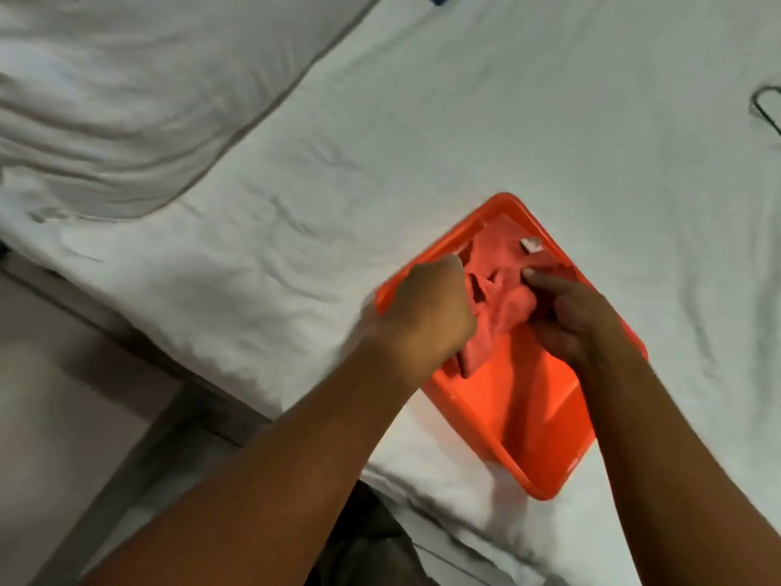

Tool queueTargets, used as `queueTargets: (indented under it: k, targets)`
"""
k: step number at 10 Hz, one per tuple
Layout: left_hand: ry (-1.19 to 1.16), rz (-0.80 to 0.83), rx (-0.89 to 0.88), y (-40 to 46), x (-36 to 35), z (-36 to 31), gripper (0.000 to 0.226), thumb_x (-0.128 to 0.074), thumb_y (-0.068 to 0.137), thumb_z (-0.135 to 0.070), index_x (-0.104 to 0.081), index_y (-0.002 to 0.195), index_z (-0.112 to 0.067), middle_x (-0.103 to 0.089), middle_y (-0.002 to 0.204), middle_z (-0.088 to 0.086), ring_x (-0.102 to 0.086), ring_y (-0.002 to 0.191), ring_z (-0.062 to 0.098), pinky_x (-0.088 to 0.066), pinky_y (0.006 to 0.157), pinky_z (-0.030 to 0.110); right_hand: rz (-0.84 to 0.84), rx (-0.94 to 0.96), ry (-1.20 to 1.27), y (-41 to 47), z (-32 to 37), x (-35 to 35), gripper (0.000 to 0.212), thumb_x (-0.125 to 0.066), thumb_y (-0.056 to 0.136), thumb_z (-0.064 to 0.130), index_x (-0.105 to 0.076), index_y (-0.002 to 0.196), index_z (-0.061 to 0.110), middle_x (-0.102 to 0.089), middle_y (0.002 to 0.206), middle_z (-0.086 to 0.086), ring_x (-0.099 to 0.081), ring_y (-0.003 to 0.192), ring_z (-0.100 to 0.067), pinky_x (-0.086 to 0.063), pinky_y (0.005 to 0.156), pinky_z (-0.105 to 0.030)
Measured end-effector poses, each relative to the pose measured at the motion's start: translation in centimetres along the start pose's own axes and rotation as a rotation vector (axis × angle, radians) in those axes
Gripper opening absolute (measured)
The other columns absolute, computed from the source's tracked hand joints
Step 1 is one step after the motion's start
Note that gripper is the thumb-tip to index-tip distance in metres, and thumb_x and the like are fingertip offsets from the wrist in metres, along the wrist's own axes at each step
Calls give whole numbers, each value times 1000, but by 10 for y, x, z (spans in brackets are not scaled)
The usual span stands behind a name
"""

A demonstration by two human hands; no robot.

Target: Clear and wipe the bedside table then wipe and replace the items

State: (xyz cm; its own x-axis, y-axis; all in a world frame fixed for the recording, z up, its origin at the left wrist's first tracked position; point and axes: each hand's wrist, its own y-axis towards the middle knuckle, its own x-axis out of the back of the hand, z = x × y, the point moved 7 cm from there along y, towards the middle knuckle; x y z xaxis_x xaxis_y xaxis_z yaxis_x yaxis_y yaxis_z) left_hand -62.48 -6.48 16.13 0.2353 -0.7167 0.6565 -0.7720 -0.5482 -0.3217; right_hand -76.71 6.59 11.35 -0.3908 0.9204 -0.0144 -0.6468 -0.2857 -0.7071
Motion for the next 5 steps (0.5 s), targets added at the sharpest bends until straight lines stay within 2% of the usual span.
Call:
queueTargets:
  k: [1, 2, 3, 4, 5]
  targets:
    - [124, 28, -29, 11, -15, -4, 27, -61, 87, -13, -60, 114, -8, -69, 118, 18, -64, 113, 39, -51, 91, 42, -59, 8, -56, 14, -5, 6, 32, -67, 88, 1, -70, 119, 9, -76, 94, -9, -73, 73, -21, -63, 66, -35]
    - [218, 69, 10, 13, -28, 1, 31, -58, 91, -8, -56, 122, -6, -63, 124, 18, -63, 113, 36, -51, 92, 42, -241, 46, -278, 19, 0, 15, 34, -85, 73, 9, -74, 104, 2, -73, 90, -17, -71, 74, -27, -61, 69, -42]
    - [215, 55, 15, 5, -26, -1, 37, -59, 91, -8, -53, 127, -6, -59, 128, 17, -62, 115, 34, -51, 93, 41, -319, 118, -520, 10, 12, 18, 19, -90, 67, 18, -76, 70, 5, -72, 72, -14, -69, 59, -18, -59, 63, -33]
    - [205, -73, -94, -18, 1, -2, 46, -63, 89, -16, -47, 130, -3, -53, 132, 17, -59, 117, 35, -48, 96, 40, -321, 254, -951, -19, 27, 5, 29, -86, 73, 31, -77, 60, 6, -72, 62, -12, -67, 58, -17, -53, 64, -35]
    - [70, -202, -169, -39, 29, 9, 49, -66, 87, -23, -49, 130, -6, -55, 128, 15, -59, 115, 36, -49, 94, 44, -461, 445, -1180, -49, 36, -13, 49, -84, 77, 34, -72, 103, -6, -72, 101, -27, -68, 98, -34, -50, 84, -43]
